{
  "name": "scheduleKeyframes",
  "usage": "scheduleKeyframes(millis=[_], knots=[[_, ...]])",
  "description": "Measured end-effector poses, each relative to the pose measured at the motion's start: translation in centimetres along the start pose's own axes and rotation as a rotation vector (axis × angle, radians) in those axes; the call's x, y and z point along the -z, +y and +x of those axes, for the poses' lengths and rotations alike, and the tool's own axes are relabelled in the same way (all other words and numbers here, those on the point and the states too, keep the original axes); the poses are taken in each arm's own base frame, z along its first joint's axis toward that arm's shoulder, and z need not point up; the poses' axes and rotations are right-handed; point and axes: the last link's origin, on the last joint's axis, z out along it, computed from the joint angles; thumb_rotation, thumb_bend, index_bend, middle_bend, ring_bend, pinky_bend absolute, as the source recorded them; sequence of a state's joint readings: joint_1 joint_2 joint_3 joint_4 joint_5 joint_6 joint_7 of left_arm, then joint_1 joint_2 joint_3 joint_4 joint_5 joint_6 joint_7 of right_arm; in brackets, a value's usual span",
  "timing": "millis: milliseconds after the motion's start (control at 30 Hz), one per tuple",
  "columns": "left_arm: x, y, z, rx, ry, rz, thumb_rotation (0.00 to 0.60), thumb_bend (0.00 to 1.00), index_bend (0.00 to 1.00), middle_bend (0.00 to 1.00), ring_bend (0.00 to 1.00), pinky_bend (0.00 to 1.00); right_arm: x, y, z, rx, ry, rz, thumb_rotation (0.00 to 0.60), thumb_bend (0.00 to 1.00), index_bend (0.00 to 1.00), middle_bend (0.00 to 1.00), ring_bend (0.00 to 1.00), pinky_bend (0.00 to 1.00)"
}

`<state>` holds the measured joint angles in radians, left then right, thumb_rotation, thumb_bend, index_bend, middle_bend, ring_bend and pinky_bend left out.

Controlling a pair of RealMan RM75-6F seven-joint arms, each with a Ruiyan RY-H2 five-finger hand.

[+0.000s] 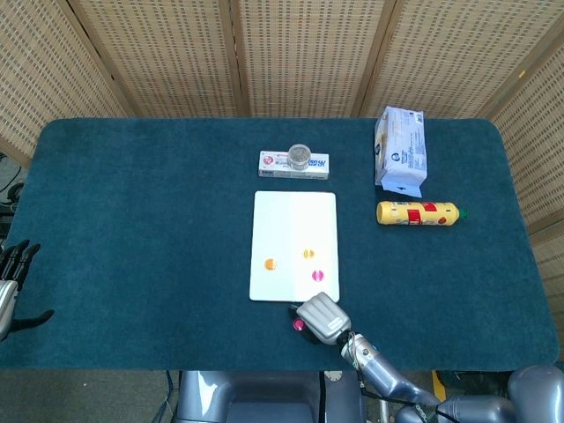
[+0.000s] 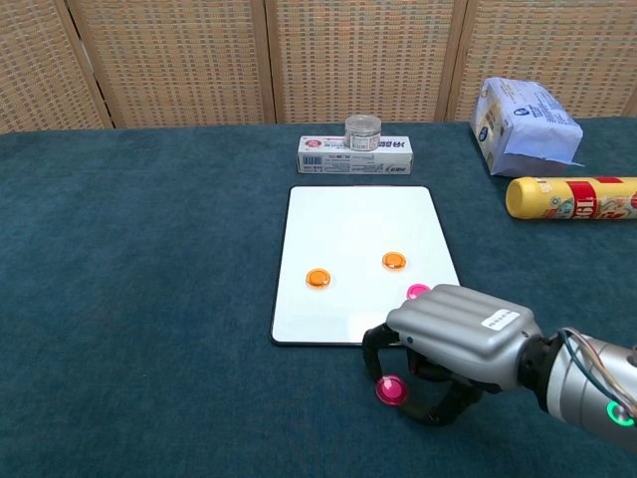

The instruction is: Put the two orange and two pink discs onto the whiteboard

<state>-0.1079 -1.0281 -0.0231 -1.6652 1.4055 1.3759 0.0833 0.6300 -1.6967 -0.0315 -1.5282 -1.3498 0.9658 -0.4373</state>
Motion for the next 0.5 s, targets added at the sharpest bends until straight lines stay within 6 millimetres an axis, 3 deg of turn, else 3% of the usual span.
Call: scheduleKeyframes(millis=[267,500], knots=[[0.0,0.0,0.0,-0.001,-0.001,0.001,0.6,0.0,0.0,0.0,0.0,0.0,-0.1,0.1,0.3,-0.007,0.011,-0.001,0.6,0.42,0.61,0.99,0.92,1.0],[0.0,0.0,-0.1,-0.001,-0.003,0.002,0.6,0.0,0.0,0.0,0.0,0.0,-0.8,-0.1,2.2,-0.004,0.058,0.003,0.6,0.42,0.61,0.99,0.92,1.0]])
